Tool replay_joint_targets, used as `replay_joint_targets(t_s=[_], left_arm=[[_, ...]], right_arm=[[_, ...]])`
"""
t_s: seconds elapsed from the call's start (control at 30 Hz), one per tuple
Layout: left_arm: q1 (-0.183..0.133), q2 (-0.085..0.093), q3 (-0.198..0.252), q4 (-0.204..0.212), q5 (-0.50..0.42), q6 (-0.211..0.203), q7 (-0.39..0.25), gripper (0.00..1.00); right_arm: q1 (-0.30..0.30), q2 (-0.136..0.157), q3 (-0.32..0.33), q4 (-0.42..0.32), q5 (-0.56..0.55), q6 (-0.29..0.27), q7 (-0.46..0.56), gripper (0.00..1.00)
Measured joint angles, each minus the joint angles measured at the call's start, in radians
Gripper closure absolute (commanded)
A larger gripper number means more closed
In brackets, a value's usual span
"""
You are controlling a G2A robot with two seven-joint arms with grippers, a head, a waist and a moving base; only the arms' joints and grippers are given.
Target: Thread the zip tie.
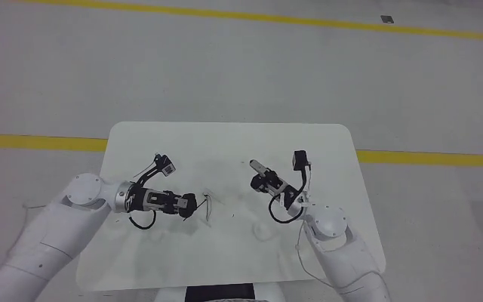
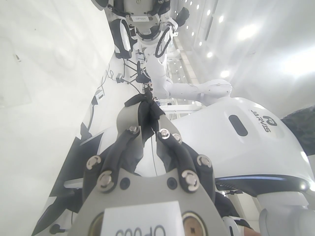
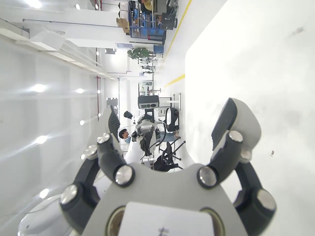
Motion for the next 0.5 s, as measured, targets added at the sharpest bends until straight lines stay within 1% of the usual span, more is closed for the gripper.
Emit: replay_joint_targets(t_s=[0.07, 0.13, 0.2, 0.4, 0.47, 0.5], left_arm=[[0.000, 0.000, 0.000, 0.000, 0.000, 0.000, 0.000, 1.00], [0.000, 0.000, 0.000, 0.000, 0.000, 0.000, 0.000, 1.00], [0.000, 0.000, 0.000, 0.000, 0.000, 0.000, 0.000, 1.00], [0.000, 0.000, 0.000, 0.000, 0.000, 0.000, 0.000, 1.00], [0.000, 0.000, 0.000, 0.000, 0.000, 0.000, 0.000, 1.00], [0.000, 0.000, 0.000, 0.000, 0.000, 0.000, 0.000, 1.00]], right_arm=[[0.004, 0.000, -0.011, 0.002, -0.011, 0.006, 0.018, 0.00], [0.008, 0.000, -0.020, -0.003, -0.014, -0.001, 0.027, 0.00], [0.007, 0.000, -0.019, -0.006, -0.008, -0.008, 0.023, 0.00], [0.006, 0.000, -0.019, -0.006, -0.007, -0.007, 0.022, 0.00], [0.009, -0.003, -0.031, -0.001, 0.017, -0.010, 0.039, 0.00], [0.019, -0.006, -0.043, 0.011, 0.056, -0.012, 0.064, 0.00]])
